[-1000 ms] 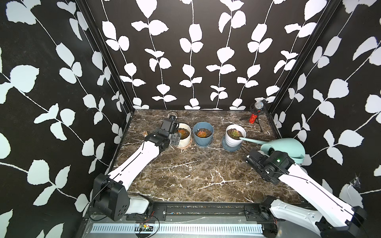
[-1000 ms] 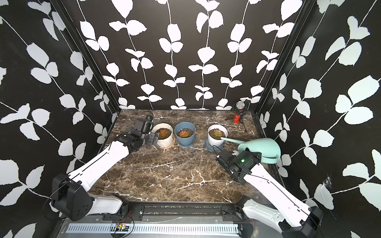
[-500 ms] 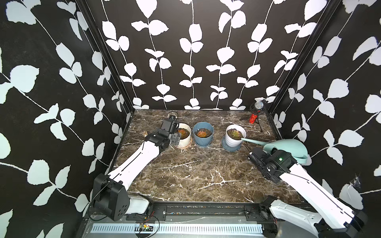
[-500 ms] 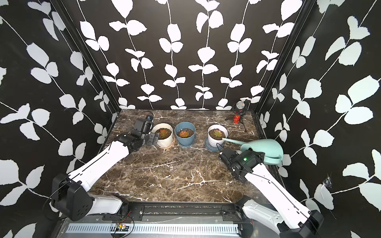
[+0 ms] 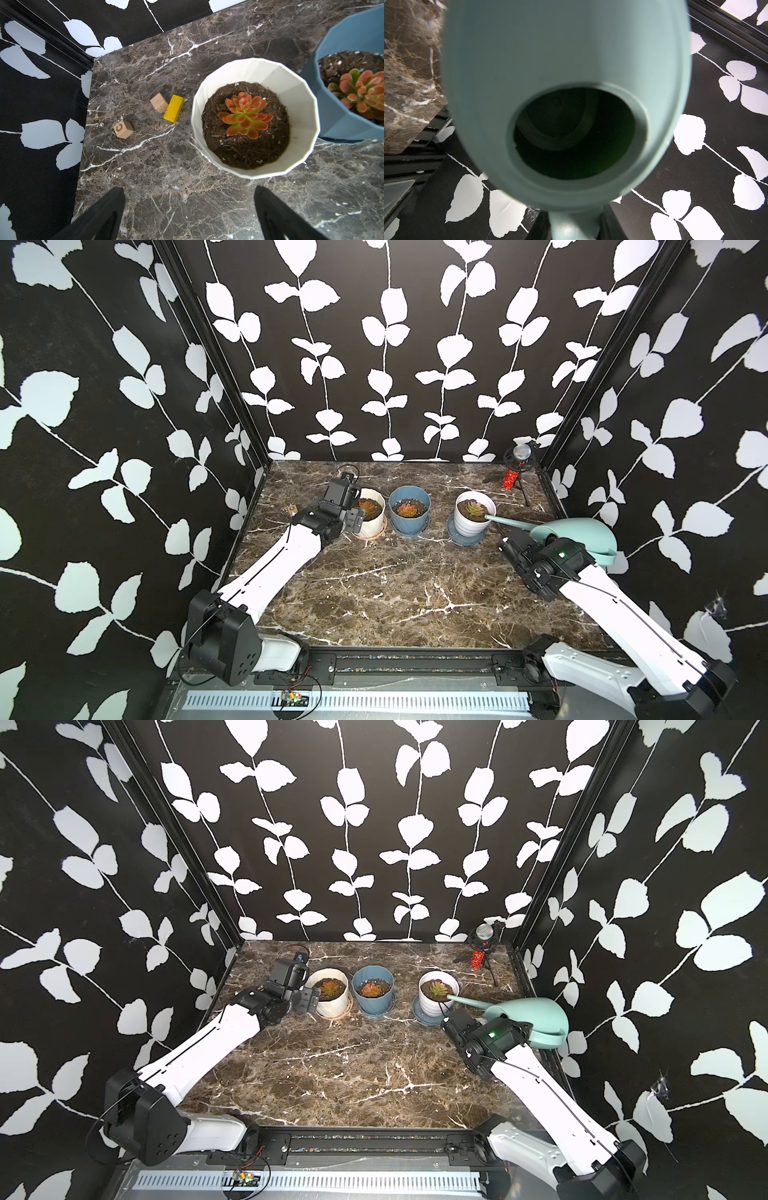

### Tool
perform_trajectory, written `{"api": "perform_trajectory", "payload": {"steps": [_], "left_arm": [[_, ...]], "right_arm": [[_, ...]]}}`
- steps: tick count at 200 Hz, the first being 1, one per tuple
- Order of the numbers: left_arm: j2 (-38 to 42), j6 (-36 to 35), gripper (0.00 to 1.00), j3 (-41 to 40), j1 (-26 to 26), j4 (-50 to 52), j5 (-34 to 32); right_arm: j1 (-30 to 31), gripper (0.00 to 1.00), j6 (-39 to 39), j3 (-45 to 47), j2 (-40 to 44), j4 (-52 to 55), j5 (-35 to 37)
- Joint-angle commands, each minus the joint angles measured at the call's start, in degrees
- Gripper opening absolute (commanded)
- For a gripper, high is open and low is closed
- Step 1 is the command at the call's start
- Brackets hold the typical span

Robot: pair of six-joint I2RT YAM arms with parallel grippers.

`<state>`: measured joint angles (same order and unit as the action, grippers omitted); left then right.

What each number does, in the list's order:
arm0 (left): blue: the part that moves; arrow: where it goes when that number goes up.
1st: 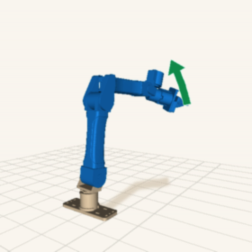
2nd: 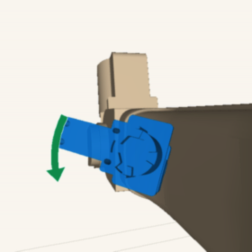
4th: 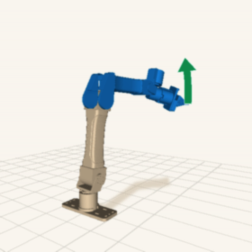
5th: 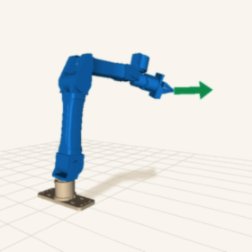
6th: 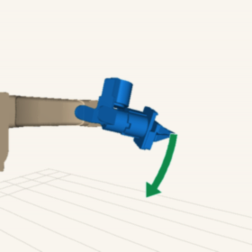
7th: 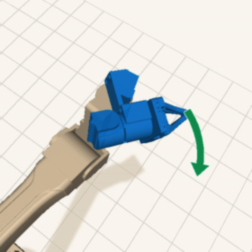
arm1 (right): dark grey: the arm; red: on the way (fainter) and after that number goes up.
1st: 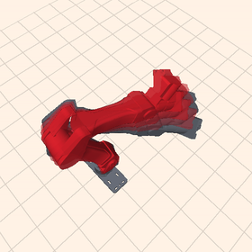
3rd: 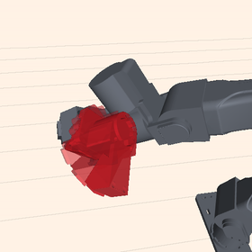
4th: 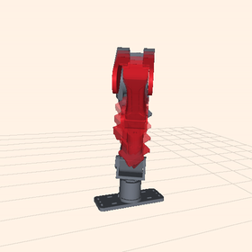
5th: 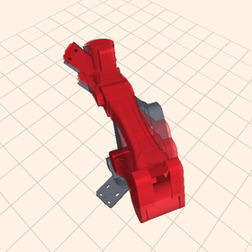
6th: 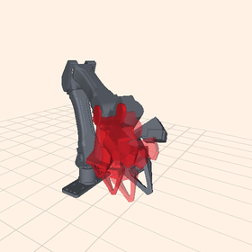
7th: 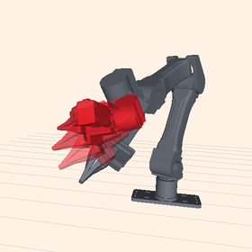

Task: Water the succulent around the soil edge
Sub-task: Water the soil of the potted plant with water.

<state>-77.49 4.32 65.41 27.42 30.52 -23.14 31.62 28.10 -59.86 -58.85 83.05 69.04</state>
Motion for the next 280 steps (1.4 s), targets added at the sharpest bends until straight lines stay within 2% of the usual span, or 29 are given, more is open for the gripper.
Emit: {"api": "perform_trajectory", "payload": {"steps": [1,99,280], "left_arm": [[1.3,0.0,0.99,-0.2,-0.4,0.5,-0.4],[1.7,-0.1,0.99,-0.3,-0.6,0.5,-0.7],[1.8,0.1,0.99,-0.5,-0.7,-0.3,-0.2]], "right_arm": [[-0.9,0.0,3.4,-1.0,0.0,0.1,3.6],[-3.9,0.0,7.3,-1.0,0.6,-3.7,4.7],[-8.1,0.0,8.9,-1.4,-1.4,-13.7,4.0]]}}
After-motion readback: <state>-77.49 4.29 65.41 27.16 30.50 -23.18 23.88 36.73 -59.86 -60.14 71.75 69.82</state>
